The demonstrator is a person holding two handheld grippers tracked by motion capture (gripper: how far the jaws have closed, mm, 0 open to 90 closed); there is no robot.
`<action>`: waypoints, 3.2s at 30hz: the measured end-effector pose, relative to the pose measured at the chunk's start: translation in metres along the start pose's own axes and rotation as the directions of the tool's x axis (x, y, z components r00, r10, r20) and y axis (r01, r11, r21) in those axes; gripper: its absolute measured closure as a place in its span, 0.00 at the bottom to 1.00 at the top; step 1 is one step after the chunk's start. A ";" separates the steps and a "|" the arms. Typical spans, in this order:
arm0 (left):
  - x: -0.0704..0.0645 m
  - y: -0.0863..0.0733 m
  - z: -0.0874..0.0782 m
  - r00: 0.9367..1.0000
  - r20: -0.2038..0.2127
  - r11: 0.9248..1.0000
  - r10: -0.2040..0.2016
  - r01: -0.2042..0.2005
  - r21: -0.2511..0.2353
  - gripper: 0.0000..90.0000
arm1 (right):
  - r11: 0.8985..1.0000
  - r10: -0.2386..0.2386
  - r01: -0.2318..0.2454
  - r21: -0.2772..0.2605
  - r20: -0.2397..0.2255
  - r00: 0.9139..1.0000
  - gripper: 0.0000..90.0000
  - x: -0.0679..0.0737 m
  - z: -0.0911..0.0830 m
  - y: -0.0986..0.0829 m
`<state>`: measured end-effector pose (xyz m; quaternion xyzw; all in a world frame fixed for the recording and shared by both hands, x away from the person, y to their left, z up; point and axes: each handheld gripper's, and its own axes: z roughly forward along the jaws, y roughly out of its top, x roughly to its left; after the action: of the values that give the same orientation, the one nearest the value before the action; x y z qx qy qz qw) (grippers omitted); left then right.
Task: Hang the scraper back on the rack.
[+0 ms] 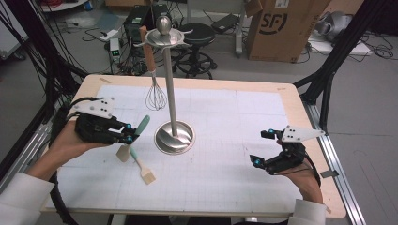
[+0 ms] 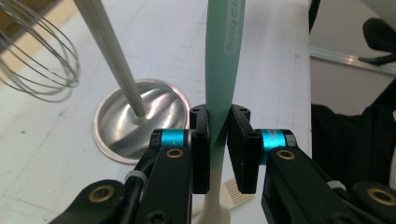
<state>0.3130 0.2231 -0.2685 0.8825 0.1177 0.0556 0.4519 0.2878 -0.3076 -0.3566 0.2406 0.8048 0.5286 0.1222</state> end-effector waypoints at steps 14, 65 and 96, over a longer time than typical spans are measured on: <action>0.014 0.035 -0.047 0.998 -0.063 0.993 -0.017 0.010 -0.115 0.89 | 1.000 0.000 0.001 0.010 -0.005 1.000 0.00 -0.001 0.003 0.000; 0.070 0.091 -0.054 1.000 -0.019 0.986 0.007 -0.010 -0.168 0.89 | 0.999 0.032 -0.032 0.017 0.003 0.999 0.00 -0.007 0.000 -0.009; 0.079 0.105 -0.035 0.999 0.033 0.990 0.016 -0.012 -0.140 0.94 | 0.999 0.030 -0.030 0.033 0.008 1.000 0.00 -0.007 0.002 -0.010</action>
<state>0.3987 0.2120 -0.1637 0.8502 0.0995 0.0518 0.5143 0.2924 -0.3133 -0.3667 0.2567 0.8093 0.5161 0.1130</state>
